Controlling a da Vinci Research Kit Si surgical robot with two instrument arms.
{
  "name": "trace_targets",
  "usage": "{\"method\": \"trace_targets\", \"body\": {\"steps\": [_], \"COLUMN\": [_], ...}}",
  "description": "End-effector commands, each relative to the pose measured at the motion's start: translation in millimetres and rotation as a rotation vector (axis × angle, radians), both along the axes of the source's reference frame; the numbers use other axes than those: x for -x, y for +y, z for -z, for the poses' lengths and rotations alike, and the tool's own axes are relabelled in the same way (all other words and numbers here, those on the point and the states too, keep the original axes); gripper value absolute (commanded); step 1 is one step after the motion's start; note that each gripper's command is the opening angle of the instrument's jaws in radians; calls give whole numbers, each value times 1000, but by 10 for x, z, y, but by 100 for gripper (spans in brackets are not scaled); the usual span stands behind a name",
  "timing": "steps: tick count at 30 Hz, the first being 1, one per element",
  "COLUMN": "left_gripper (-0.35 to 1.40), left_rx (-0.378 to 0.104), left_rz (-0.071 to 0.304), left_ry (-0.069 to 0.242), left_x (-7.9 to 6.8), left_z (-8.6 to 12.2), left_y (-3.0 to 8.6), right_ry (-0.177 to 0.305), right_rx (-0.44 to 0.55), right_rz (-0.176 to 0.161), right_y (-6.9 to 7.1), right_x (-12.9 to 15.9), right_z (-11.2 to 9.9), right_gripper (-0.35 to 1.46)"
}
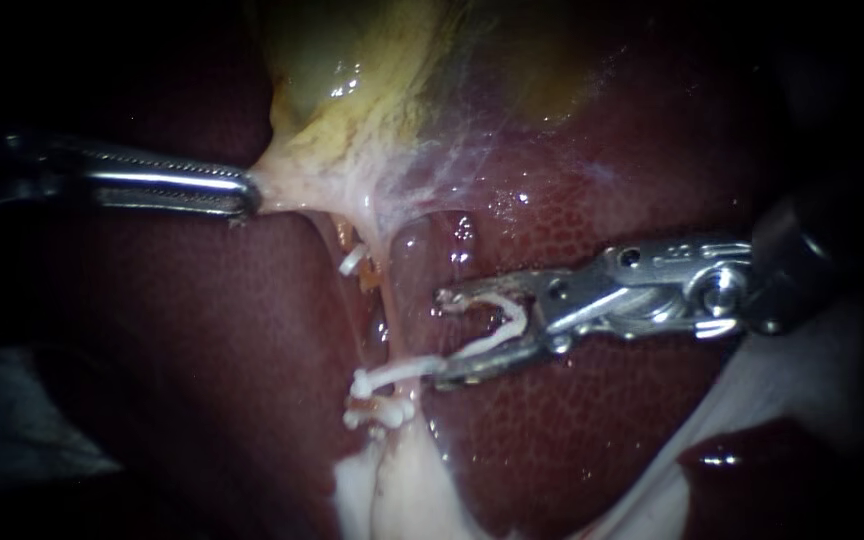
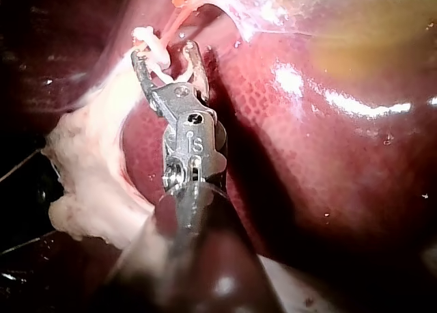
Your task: Clipping second clip right tube
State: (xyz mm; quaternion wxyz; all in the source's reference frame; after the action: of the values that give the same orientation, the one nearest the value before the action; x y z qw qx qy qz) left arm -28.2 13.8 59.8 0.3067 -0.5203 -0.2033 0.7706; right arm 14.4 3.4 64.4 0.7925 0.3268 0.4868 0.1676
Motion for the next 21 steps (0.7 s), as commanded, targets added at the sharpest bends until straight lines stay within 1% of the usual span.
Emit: {"method": "trace_targets", "body": {"steps": [1, 6, 10, 13, 17, 21], "left_gripper": [-35, -35, -35, -35, -35, -35], "left_rx": [0, 0, 0, 1, 1, 1], "left_rz": [0, 0, 1, 1, 1, 2], "left_ry": [0, 0, 1, 1, 1, 1], "left_x": [0, 0, 1, 2, 2, 3], "left_z": [0, 0, 0, 0, 0, 1], "left_y": [0, 0, -1, -1, -1, -1], "right_ry": [3, 38, 65, 98, 163, 215], "right_rx": [-17, -80, -120, -150, -205, -254], "right_rz": [-3, -14, -8, -7, -18, -16], "right_y": [0, -6, -13, -17, -21, -30], "right_x": [-3, -18, -27, -33, -40, -44], "right_z": [-3, -20, -33, -40, -46, -50], "right_gripper": [50, 50, 50, 50, 50, 50]}}
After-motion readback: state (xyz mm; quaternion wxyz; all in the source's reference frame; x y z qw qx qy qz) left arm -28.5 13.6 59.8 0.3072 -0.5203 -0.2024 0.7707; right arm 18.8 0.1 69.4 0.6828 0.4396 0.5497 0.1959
